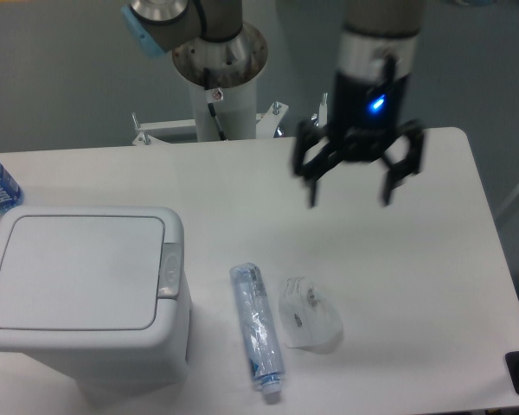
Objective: Open the trash can
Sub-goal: 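Move the open gripper down toward the grey button on the trash can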
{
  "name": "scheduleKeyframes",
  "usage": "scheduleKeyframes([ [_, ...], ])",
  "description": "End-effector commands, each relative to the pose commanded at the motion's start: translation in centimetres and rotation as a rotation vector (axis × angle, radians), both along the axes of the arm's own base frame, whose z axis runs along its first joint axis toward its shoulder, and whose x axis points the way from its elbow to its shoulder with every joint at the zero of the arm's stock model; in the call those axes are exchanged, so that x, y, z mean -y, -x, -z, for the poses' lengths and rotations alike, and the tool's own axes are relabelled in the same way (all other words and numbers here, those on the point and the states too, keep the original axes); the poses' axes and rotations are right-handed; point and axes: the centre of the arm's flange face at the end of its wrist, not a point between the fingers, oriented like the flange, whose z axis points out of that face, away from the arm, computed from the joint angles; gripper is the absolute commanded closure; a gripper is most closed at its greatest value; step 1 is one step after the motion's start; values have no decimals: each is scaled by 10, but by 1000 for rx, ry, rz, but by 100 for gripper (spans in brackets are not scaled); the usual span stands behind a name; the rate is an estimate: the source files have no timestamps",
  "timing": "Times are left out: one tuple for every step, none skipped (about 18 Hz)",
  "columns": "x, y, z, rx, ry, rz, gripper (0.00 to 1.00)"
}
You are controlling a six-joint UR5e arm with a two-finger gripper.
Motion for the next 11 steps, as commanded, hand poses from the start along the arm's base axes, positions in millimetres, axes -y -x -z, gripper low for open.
scheduleKeyframes([
  [-10, -7, 5, 8, -3, 4, 0],
  [-20, -14, 9, 17, -5, 4, 0],
  [-29, -21, 11, 28, -10, -6, 0],
  [-35, -23, 13, 36, -24, -30, 0],
  [-39, -26, 10, 43, -50, -54, 0],
  [-45, -30, 12, 56, -67, -60, 0],
  [-48, -34, 12, 66, -72, -58, 0],
  [-50, -36, 16, 71, -68, -55, 0],
  [-53, -40, 20, 76, -63, -47, 0],
  [-55, -45, 24, 79, -56, -39, 0],
  [-56, -49, 27, 84, -52, -34, 0],
])
